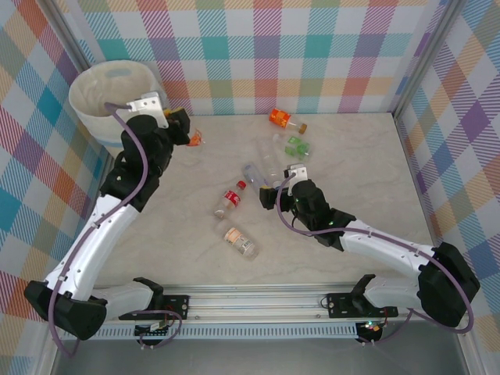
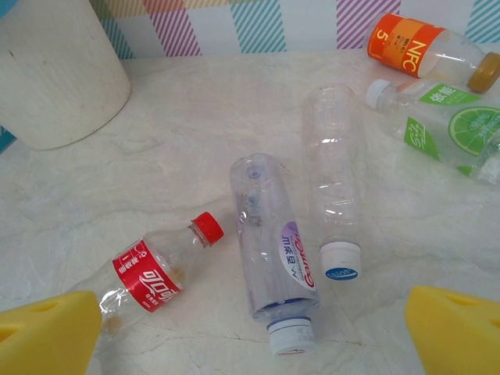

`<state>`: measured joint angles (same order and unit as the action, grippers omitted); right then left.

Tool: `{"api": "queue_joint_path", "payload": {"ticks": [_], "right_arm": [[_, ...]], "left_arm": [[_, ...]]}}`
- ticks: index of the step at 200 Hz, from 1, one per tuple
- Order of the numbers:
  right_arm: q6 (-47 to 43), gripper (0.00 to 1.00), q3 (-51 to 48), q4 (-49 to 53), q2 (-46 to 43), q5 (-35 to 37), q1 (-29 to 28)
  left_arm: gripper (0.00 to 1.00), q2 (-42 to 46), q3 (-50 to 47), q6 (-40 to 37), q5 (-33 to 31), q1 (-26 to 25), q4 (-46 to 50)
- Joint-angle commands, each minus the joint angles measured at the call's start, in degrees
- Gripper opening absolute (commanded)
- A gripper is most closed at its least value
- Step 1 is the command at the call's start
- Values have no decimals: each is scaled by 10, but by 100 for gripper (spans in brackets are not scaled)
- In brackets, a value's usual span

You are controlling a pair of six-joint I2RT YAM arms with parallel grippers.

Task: Put the plastic bottles in the bin

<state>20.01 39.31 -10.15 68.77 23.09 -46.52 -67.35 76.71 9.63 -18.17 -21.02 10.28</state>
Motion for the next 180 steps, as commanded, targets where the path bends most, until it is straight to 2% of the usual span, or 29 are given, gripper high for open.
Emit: {"api": "queue_joint_path", "payload": {"ticks": [1,39,74,116,158,180], "right_arm": [[11,100,3,9,-14,11,-2],[12,100,-3,22,-32,15,-1],[22,100,-16,18,-47,22,-1],[28,100,-13,20,-47,21,-1],[25,100,-11,25,-48,20,-2],[24,100,-10,29,-50,20,-1]], "left_arm": [[0,-20,48,-37,-50,32,-52],[0,-52,84,-55,-80,86,-87],[0,-74,80,-50,-61,150,-141],[0,-118,79,-24,-58,199,-199],[0,-197,150,20,-40,246,-130],[1,-210,148,23,-41,256,-142]]}}
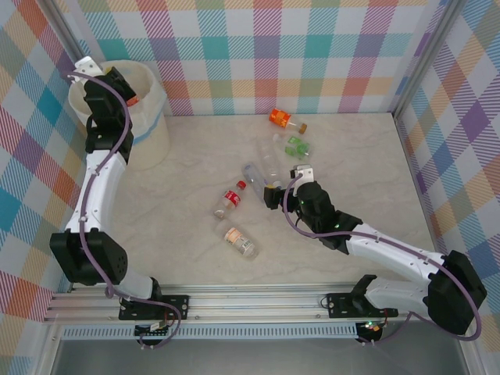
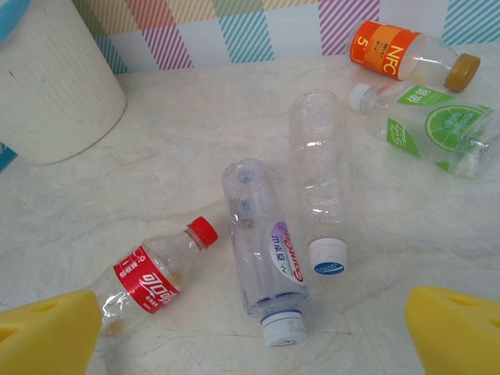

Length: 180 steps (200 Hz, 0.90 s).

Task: Put the plastic bottles in the bin

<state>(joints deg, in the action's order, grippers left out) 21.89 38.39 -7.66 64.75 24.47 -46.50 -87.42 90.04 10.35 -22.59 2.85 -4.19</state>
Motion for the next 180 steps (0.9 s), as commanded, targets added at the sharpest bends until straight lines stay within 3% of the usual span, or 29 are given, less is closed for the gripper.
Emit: {"api": "queue_joint_path", "payload": {"ticks": [1,39,88,133,180], "right_arm": [[5,100,-1,4,-9,6,-2],[3,100,0,5,-8,3,-2],[7,100,-1,1,0,5,-2],[3,100,9,2,10,-6,-2],[12,100,-3,12,-10,-1,-2]], "left_arm": [[1,-10,15,16,2,18,1],[3,-41,64,42,5,44,29],[2,-12,92,111,88,50,68],[2,-85,176,60,12,50,76],[0,-214,317,40,-5,57,222]]}}
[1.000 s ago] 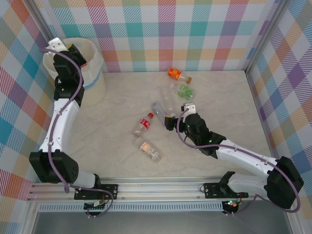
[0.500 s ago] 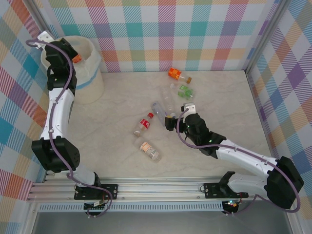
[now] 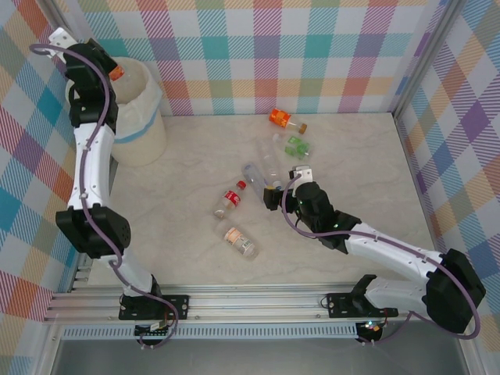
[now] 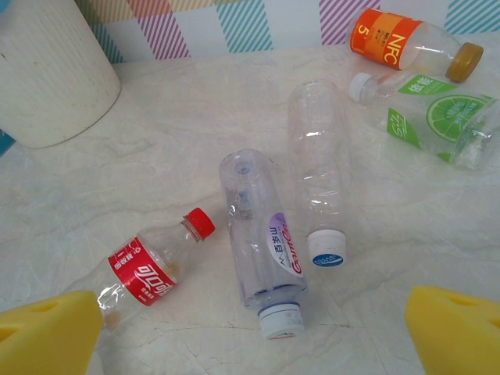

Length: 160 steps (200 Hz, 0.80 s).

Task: Put the plastic bottles in the bin

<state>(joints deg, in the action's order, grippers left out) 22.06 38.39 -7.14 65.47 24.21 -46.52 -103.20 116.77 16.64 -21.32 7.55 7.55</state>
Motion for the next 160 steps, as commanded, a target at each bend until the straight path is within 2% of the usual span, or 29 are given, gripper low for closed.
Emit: {"api": "queue_joint_path", "payload": {"ticks": [1,13,19,27,38,45,63,78,119,142,160], "right_arm": [[11,100,-3,7,-18,2,-2],[10,100,-9,8,-26,8,-1],[8,100,-11,9,-29,11,-1],[5,100,-13,9,-32,13,-2],[3,100,-16,9,-35,15,-1],[3,100,-16,10,-35,16,-1],[4,100,-18,6,-32,16,-2],[7,100,-19,5,-30,15,-1],[0,100,-23,15,-41,17,-2],[-4,100,-31,15,-47,23,-2],[-6,100,-37,12,-49,26,-2]], "left_arm": [[0,-59,52,-23,-17,10,108],[1,-78,78,-30,-18,10,133],[6,-86,90,-33,-17,10,142],[23,-100,113,-39,-10,10,160],[56,-124,157,-46,2,10,198],[67,-143,193,-48,7,10,229],[69,-204,297,-44,21,10,326],[70,-222,313,-24,29,10,352],[78,-219,294,4,113,9,352],[86,-197,239,27,149,10,328],[96,-181,194,42,167,10,317]]}}
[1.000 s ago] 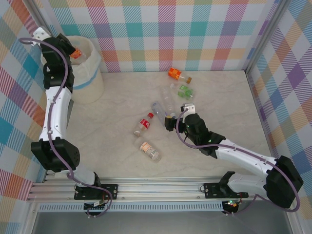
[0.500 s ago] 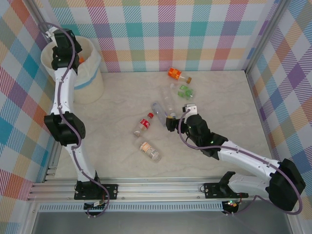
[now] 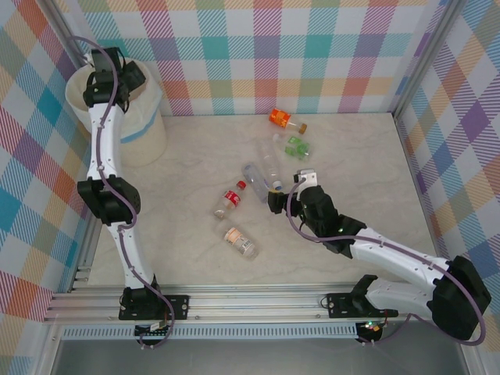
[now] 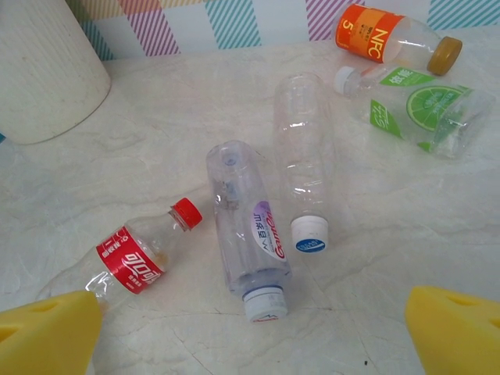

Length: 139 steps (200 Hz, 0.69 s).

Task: Put the plastic bottles in the bin

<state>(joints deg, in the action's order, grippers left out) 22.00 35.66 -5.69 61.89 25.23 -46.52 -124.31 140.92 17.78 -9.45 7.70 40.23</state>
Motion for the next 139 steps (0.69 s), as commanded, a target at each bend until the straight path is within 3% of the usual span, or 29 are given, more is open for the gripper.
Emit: {"api": "queue_joint_path", "payload": {"ticks": [1,60,101,139], "right_arm": [[-5,100,-10,-3,-13,15,-2],[-31,100,-10,-14,5,16,-2],[-52,100,-13,-10,18,-3,-1],[-64,100,8,43,43,-94,45]], "left_arm": [[97,32,-50,32,49,8,-11],[100,91,-135,89,96,-2,-45],[100,121,-129,97,111,-22,-51],[100,156,-130,93,119,-38,-58]]}}
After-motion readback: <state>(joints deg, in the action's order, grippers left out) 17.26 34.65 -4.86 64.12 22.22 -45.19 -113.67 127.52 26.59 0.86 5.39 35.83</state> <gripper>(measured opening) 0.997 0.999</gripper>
